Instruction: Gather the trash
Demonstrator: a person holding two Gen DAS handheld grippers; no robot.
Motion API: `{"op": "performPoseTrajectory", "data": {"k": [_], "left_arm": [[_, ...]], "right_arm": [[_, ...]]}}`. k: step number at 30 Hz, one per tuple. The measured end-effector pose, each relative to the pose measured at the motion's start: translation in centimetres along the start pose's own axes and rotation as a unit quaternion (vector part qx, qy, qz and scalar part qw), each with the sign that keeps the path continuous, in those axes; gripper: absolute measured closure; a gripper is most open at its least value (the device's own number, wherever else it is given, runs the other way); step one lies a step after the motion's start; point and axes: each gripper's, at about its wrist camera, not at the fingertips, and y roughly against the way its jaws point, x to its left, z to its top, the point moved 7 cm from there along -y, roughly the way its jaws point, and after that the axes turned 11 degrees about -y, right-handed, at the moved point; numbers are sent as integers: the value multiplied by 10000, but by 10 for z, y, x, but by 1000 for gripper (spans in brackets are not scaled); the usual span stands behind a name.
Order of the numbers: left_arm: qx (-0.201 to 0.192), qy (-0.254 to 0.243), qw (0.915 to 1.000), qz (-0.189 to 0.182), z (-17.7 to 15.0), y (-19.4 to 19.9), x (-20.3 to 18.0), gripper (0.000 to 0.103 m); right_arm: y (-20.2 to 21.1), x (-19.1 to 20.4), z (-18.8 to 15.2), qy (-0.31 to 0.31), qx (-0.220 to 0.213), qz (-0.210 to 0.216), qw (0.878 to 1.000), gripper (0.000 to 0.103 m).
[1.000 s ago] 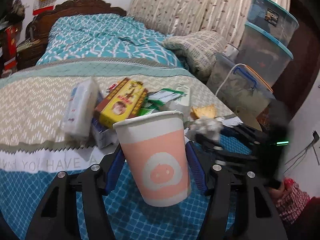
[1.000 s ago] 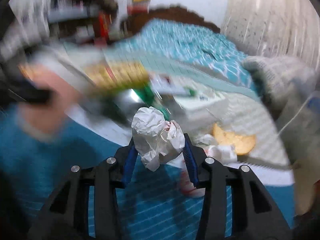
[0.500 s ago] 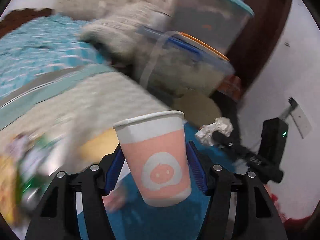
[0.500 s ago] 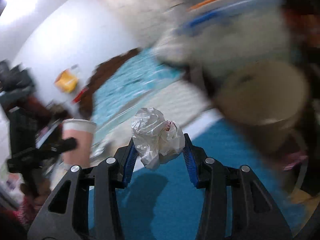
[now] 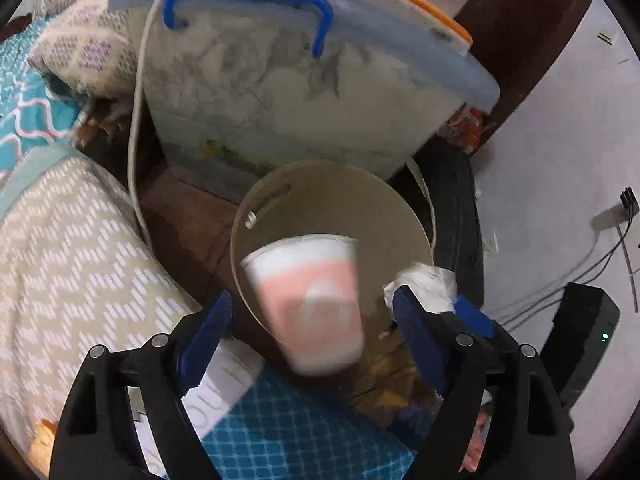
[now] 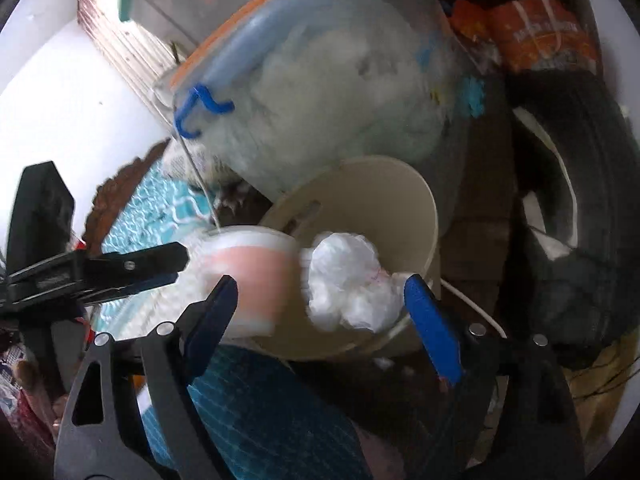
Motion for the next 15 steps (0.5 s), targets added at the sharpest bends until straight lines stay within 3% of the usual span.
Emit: {"op": "performPoseTrajectory", "data": {"k": [4, 8, 12, 15], "left_arm": [[-489, 218, 9986, 50, -7, 52, 26, 24], [-1197, 586, 9911, 34, -53, 139, 68, 24], [-1770, 1025, 9744, 932, -131, 235, 124, 24], [-1737, 1661, 9572, 1615, -204, 281, 164, 24]], "right_arm": [[9, 26, 8, 109, -127, 304, 9994, 25], [8, 66, -4, 277, 127, 816, 9962, 27], [-12, 122, -37, 672, 728, 1331, 9861, 28], [-31, 161, -74, 823, 1333, 1654, 9737, 32]]}}
